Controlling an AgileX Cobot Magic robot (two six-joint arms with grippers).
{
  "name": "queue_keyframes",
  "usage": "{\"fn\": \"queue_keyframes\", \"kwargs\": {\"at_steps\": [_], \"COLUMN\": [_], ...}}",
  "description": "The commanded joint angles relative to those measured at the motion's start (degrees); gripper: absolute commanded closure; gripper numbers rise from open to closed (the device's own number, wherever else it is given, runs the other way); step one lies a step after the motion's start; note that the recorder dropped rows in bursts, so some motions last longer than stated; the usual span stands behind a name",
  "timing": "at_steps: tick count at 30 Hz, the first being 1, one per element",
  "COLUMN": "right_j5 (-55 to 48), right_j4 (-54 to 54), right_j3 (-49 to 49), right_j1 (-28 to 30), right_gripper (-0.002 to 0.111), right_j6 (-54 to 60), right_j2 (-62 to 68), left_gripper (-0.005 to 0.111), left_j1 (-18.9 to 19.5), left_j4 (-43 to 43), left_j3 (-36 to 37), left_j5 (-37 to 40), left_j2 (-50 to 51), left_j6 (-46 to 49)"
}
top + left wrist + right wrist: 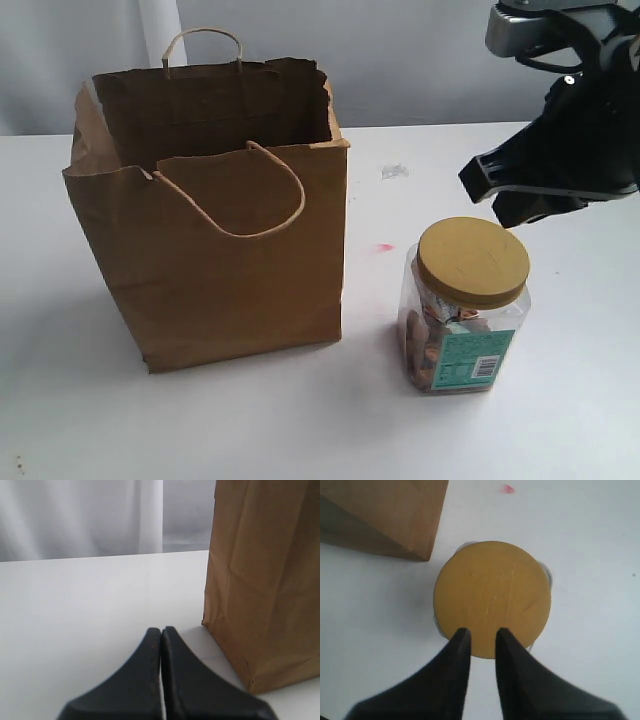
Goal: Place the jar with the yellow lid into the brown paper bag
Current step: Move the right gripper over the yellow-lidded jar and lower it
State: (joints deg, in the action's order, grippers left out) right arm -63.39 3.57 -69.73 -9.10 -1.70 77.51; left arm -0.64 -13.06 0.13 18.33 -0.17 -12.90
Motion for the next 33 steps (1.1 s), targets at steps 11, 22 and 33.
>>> {"fn": "queue_keyframes", "kwargs": {"at_steps": [11, 22, 33], "right_j5": [2.6, 3.8, 6.5], "right_j4": [1.2, 0.0, -1.5], "right_j3": [-0.3, -0.3, -0.3], "right_j1": [-0.1, -0.1, -0.1], "right_gripper": [0.003, 0.003, 0.003], "right_j6": [-4.9, -5.1, -6.0], "right_j2": [0.0, 7.0, 11.4], "left_gripper": [0.106, 0.106, 0.106], "left_j1": [-0.3, -0.3, -0.3], "left_j4": [0.2, 0.2, 0.2], "left_j3": [-0.1, -0.1, -0.1], "left_j5": [-0.5, -0.5, -0.5], "left_j2": [0.2, 0.2, 0.2], "left_j6": [-0.2, -0.2, -0.2]}}
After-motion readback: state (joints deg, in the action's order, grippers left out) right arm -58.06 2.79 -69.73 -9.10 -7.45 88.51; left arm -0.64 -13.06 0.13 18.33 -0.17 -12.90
